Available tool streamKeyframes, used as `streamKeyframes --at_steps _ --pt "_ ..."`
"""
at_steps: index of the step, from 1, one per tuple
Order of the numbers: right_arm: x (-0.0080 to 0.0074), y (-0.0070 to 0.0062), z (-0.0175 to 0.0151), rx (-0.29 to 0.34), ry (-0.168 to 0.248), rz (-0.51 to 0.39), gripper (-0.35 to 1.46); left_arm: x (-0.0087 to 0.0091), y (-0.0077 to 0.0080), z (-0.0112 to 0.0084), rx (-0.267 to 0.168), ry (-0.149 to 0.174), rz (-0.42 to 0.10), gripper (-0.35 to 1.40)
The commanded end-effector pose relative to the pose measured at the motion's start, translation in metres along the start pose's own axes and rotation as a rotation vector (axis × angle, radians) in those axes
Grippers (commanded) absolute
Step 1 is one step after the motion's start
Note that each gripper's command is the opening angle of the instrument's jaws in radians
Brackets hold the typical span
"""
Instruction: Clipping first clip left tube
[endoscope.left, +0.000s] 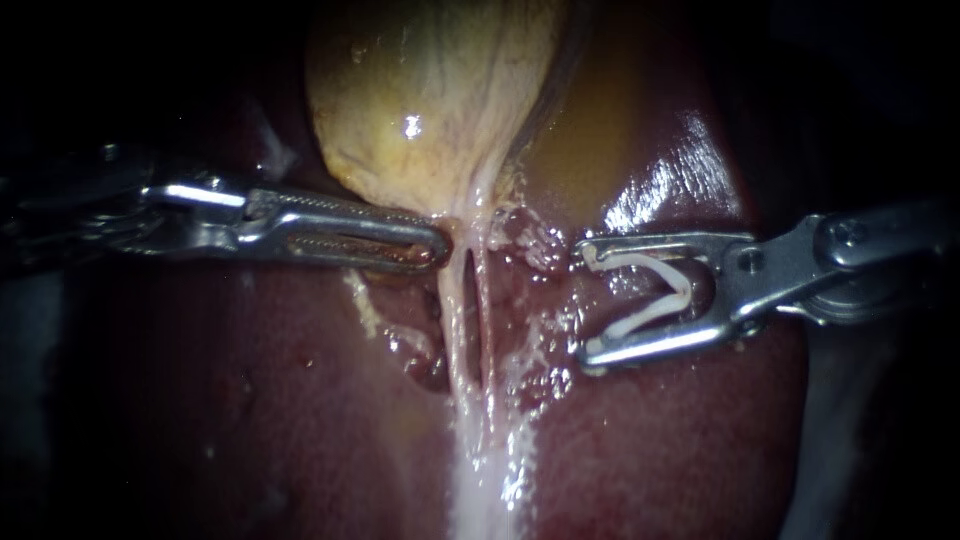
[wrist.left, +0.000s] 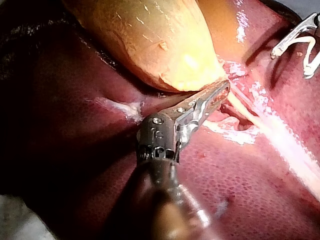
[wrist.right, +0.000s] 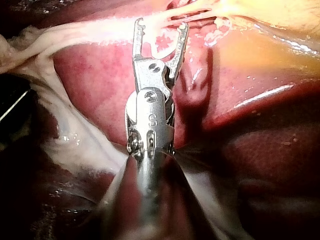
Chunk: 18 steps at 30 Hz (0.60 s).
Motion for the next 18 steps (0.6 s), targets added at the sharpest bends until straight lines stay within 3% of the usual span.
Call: streamKeyframes --at_steps 1,11,18 --pt "0.0 -0.0001 0.0001 0.001 0.0 0.0 0.5 0.0 0.0 0.0 0.0 0.0 0.0 -0.35" --pt "0.0 -0.0001 0.0001 0.0 0.0 0.0 0.5 0.0002 -0.0001 -0.0013 -0.009 -0.004 -0.006 -0.35" --pt "0.0 0.0 0.0001 0.0 0.0 0.0 0.5 0.0022 0.0009 -0.0049 -0.002 0.0 -0.019 -0.35"
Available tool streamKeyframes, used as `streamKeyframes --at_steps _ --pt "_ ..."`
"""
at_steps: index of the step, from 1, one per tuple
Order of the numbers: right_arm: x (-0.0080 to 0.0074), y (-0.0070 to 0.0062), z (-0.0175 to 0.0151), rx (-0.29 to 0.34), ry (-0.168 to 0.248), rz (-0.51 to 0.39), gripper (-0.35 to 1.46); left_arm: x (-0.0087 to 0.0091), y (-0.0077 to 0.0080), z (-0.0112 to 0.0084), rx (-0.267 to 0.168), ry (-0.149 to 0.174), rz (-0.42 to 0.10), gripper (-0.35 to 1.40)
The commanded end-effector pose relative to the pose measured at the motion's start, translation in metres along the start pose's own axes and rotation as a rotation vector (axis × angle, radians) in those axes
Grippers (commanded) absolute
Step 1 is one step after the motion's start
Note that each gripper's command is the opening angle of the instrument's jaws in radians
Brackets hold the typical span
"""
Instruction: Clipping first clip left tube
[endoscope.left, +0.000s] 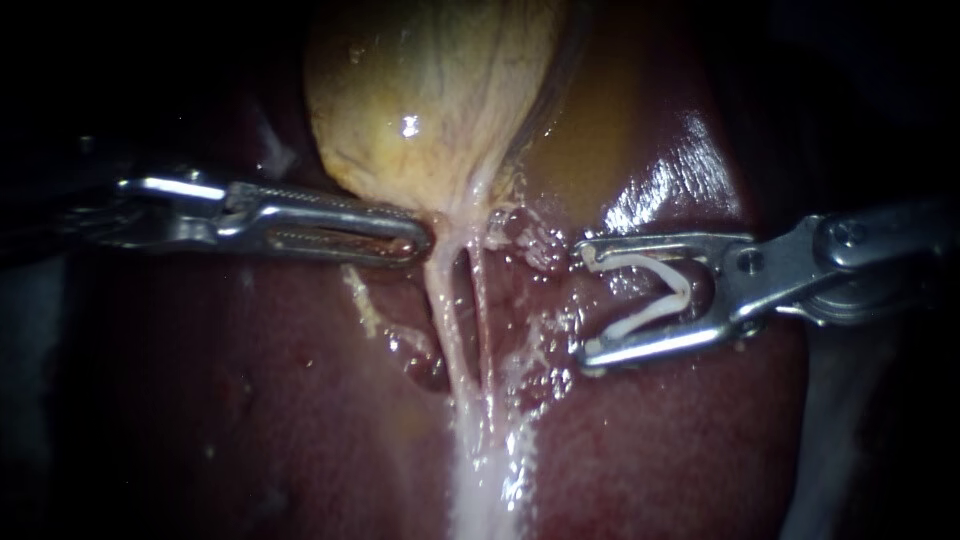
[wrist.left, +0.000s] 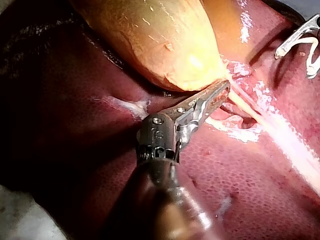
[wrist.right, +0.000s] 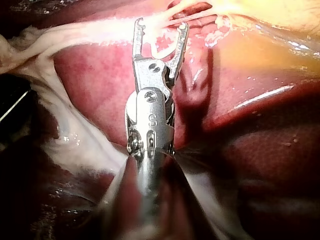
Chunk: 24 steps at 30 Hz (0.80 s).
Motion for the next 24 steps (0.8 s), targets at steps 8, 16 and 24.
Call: streamKeyframes --at_steps 8,16,24 --pt "0.0 0.0 0.0001 -0.001 0.0 0.0 0.5 0.0015 0.0031 -0.003 0.002 0.009 -0.017 -0.35" --pt "0.0 0.0 0.0003 -0.002 0.0 0.0 0.5 0.0014 0.0038 -0.0033 0.002 0.012 -0.012 -0.35" --pt "-0.0004 -0.0001 0.0036 0.014 0.001 -0.005 0.5 0.0014 0.0038 -0.0032 0.003 0.013 -0.013 -0.35"
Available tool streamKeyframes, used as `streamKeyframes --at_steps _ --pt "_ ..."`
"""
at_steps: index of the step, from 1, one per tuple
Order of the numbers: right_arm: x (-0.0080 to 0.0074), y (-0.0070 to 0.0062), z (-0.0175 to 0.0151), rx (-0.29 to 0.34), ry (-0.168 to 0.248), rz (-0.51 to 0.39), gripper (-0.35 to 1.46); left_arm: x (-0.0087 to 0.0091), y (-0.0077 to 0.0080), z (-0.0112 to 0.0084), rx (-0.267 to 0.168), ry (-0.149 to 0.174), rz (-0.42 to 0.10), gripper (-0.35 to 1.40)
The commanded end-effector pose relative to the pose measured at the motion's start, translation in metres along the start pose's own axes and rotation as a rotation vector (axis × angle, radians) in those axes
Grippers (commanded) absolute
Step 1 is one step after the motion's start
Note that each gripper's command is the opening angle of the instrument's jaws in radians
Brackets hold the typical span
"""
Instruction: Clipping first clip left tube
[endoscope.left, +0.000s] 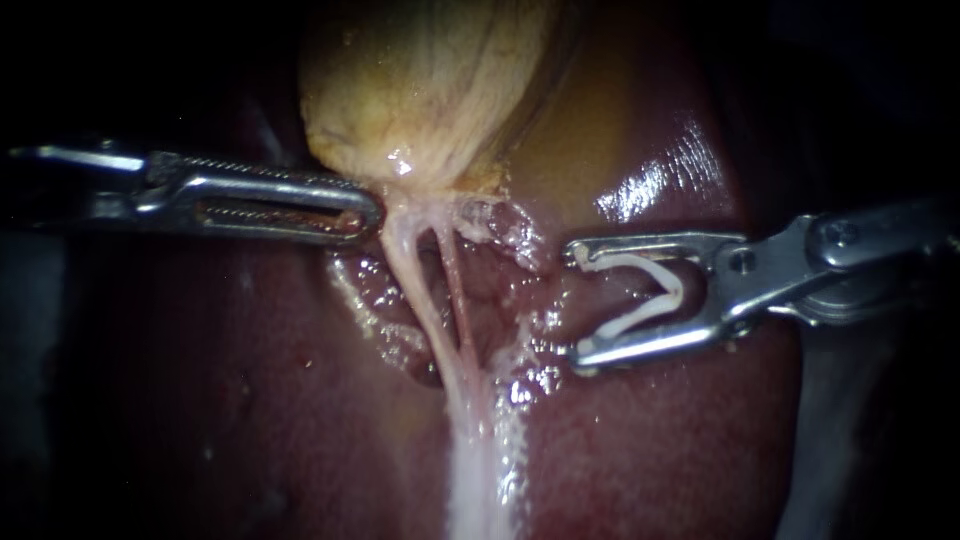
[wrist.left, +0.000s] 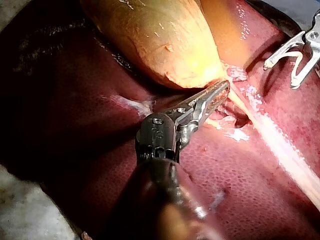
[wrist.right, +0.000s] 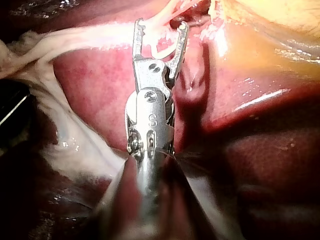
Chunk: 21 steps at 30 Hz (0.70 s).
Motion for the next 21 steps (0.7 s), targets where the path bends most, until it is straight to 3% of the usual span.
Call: streamKeyframes --at_steps 1,12,21 --pt "-0.0001 0.0 0.0005 0.001 -0.001 -0.001 0.5 0.0 0.0 0.0001 0.0 0.0 0.0 -0.35" --pt "-0.0018 0.0005 0.0059 0.015 0.001 -0.014 0.5 0.0 0.0004 0.0001 0.002 0.001 -0.001 -0.35" --pt "-0.0032 0.0011 0.0083 0.026 -0.009 -0.011 0.5 0.0001 0.0007 0.0002 0.003 0.002 -0.001 -0.35"
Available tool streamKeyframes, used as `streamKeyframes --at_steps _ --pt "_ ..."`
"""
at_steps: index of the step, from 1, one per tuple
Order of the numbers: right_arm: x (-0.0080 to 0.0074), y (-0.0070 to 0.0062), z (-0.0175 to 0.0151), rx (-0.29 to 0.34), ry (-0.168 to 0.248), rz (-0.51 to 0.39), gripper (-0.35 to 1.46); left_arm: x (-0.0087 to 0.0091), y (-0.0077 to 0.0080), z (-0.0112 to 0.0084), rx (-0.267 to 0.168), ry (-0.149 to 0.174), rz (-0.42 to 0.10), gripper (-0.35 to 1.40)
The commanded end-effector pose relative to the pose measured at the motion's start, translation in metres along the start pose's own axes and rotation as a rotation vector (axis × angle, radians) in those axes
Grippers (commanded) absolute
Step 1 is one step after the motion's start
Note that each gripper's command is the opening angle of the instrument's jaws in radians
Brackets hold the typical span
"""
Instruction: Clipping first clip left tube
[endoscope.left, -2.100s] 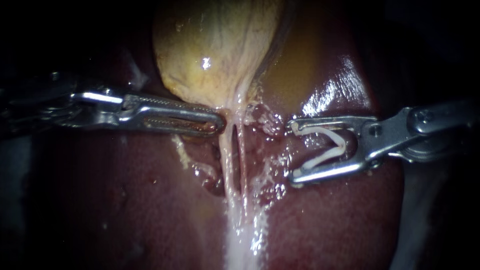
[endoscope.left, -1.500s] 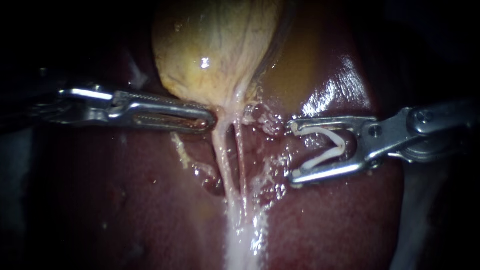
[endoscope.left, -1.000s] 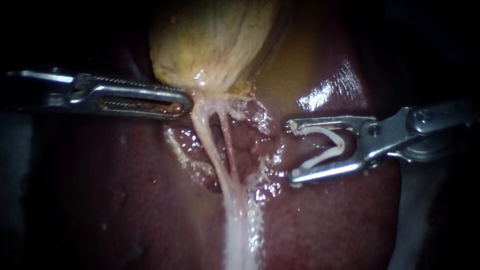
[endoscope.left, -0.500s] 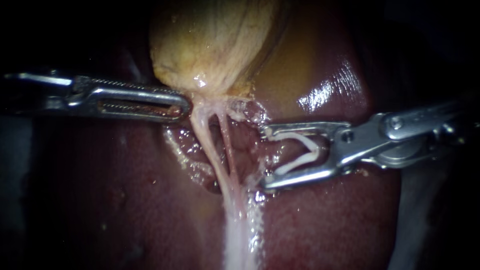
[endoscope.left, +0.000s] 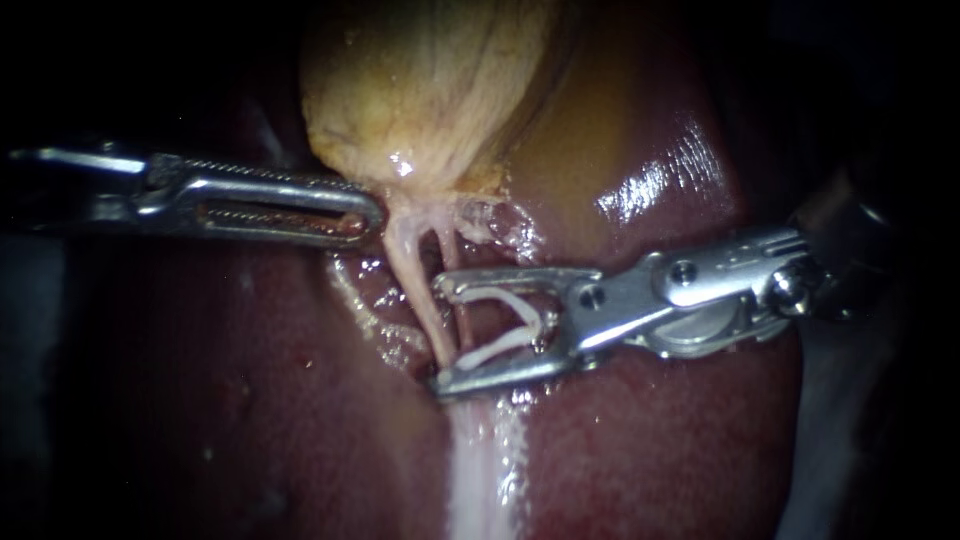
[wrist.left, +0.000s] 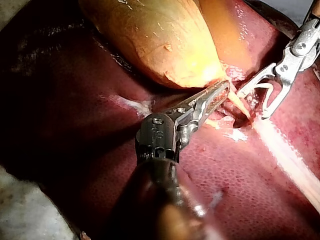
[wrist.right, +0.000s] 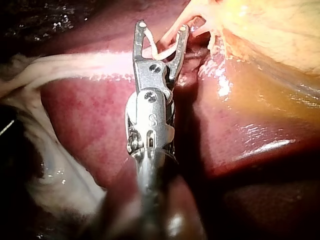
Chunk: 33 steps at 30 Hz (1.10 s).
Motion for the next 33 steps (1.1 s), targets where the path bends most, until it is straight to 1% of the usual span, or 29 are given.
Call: streamKeyframes --at_steps 1,9,14,19,22,29,33 --pt "-0.0001 0.0 0.0002 0.0 -0.001 0.003 0.5 0.0 0.0 0.0 0.001 0.0 0.0 -0.35" --pt "-0.0015 -0.0002 0.0018 0.019 -0.014 0.022 0.5 0.0 0.0002 0.0 0.001 0.001 -0.001 -0.35" --pt "-0.0026 -0.0006 0.0027 0.04 -0.027 0.036 0.5 0.0 0.0002 0.0001 0.001 0.001 -0.001 -0.35" --pt "-0.004 -0.0012 0.0035 0.06 -0.051 0.051 0.5 0.0 0.0002 0.0001 0.001 0.001 -0.001 -0.35" --pt "-0.0046 -0.0014 0.0039 0.075 -0.054 0.064 0.5 0.0 0.0002 0.0001 0.002 0.001 -0.001 -0.35" --pt "-0.0054 -0.0016 0.0044 0.09 -0.057 0.086 0.49 0.0001 0.0002 0.0001 0.002 0.001 -0.001 -0.35" --pt "-0.0055 -0.0017 0.0047 0.097 -0.058 0.096 0.49 0.0001 0.0002 0.0002 0.002 0.001 -0.001 -0.35"
